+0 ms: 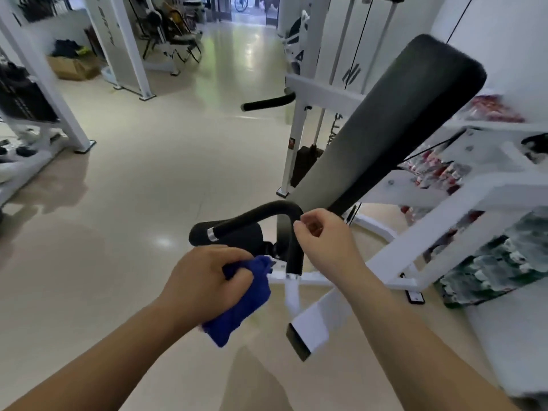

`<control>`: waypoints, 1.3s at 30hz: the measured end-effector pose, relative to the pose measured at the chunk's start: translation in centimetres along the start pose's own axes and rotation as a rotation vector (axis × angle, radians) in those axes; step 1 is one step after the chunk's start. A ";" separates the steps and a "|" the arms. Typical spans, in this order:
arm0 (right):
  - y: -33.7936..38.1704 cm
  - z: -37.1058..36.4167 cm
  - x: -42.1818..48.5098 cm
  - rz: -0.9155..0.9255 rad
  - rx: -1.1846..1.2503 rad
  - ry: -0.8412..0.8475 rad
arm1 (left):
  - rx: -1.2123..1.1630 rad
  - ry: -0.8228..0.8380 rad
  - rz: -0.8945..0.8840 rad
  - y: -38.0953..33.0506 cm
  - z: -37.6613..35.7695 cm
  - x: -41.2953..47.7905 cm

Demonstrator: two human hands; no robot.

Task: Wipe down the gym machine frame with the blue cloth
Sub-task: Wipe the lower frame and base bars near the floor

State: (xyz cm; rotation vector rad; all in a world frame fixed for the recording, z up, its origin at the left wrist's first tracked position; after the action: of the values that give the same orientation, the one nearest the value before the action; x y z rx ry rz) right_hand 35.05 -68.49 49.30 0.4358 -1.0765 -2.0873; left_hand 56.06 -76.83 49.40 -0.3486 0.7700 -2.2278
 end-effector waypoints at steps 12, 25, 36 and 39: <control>9.1 -9.6 6.6 0.000 -0.286 0.083 | -0.515 0.014 0.237 12.0 8.1 10.3; 14.1 -21.9 23.3 -0.397 0.249 0.379 | -0.651 0.157 0.242 20.6 11.6 27.3; 16.0 -29.6 33.6 -0.637 0.634 -0.187 | -0.682 0.653 -0.013 25.1 15.7 45.1; 16.9 -29.4 36.0 -0.656 0.711 -0.455 | -0.654 0.689 -0.121 24.3 16.2 50.2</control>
State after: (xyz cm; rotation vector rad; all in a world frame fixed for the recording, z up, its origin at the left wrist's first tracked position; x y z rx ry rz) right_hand 35.68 -117.89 46.72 0.7498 -2.2036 -2.3579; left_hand 42.57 -133.30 47.64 0.0970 1.8957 -2.1513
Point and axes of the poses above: each hand's wrist, its own x-axis towards the middle knuckle, its own z-axis out of the back of the hand, y = z × x, the point moved 1 cm from there along x, towards the middle knuckle, and after that the axes turned 2 degrees about x, right-handed, at the moved point
